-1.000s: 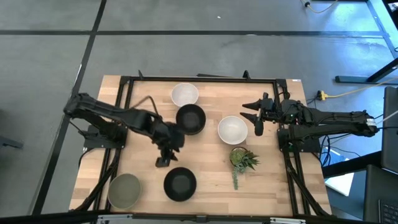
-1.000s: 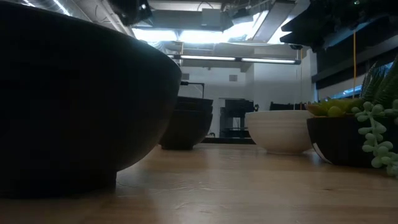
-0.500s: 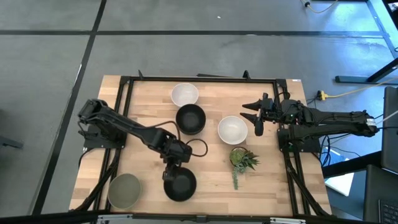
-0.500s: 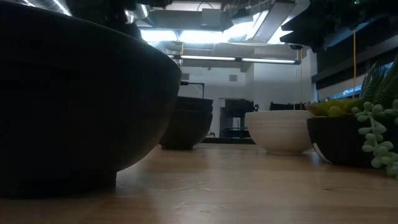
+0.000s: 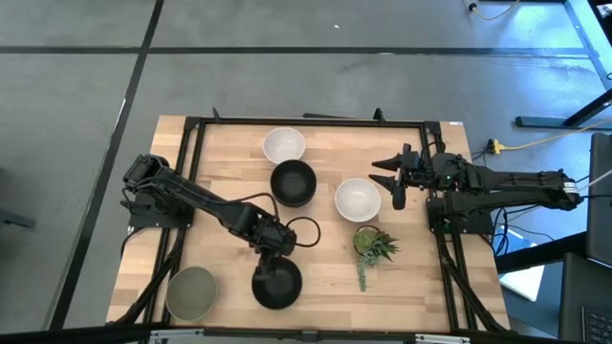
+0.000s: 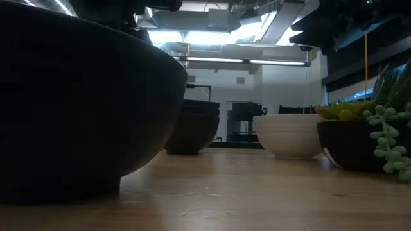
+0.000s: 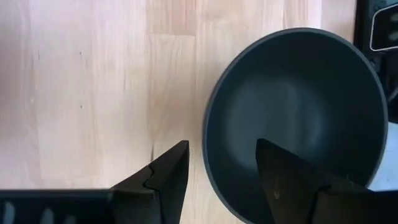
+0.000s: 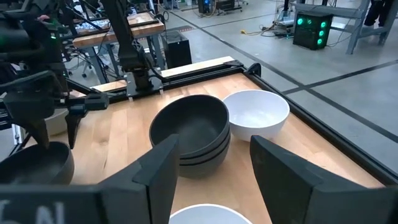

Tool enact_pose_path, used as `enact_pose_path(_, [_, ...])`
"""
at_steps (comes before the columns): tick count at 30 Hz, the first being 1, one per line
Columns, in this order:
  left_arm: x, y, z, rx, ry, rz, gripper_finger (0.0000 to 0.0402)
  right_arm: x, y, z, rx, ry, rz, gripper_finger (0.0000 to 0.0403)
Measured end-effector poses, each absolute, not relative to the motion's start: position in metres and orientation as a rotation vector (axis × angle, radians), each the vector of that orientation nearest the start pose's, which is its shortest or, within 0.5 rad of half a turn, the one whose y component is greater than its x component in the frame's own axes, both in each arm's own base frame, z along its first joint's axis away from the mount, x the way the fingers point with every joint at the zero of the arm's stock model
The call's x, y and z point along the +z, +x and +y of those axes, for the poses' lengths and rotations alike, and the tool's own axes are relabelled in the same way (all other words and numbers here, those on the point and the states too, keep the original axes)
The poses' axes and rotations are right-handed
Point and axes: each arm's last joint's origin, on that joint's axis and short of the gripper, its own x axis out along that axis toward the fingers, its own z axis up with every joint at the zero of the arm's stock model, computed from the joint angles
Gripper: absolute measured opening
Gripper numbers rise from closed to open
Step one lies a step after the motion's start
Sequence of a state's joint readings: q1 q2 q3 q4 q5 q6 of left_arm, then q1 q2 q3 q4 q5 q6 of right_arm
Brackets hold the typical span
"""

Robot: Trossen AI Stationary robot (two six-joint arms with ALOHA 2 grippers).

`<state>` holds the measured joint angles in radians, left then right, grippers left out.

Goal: Nest bowls inside each other
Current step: Stack the bottom black bowl on top of the other top black bowl

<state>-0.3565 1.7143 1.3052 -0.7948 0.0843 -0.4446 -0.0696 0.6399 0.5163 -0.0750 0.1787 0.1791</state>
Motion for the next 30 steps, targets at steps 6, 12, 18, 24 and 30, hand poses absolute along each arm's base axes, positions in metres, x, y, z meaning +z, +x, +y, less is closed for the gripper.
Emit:
enact_pose_path(6, [0.218, 0.324, -0.123, -0.092, -0.204, 1.297, 0.0180, 0.271, 0.153, -0.015, -0.239, 0.169, 0.181, 0.0198])
enact_pose_path(12, [0.208, 0.327, -0.124, -0.087, -0.199, 1.326, 0.0180, 0.271, 0.152, -0.015, -0.238, 0.169, 0.182, 0.0198])
enact_pose_path(18, [0.206, 0.327, -0.124, -0.073, -0.188, 1.333, 0.0180, 0.271, 0.152, -0.015, -0.238, 0.169, 0.183, 0.0198])
enact_pose_path(24, [0.203, 0.328, -0.124, -0.067, -0.185, 1.336, 0.0180, 0.271, 0.152, -0.015, -0.238, 0.169, 0.183, 0.0198])
enact_pose_path(30, [0.200, 0.330, -0.123, -0.058, -0.181, 1.344, 0.0153, 0.271, 0.152, -0.015, -0.238, 0.168, 0.184, 0.0198])
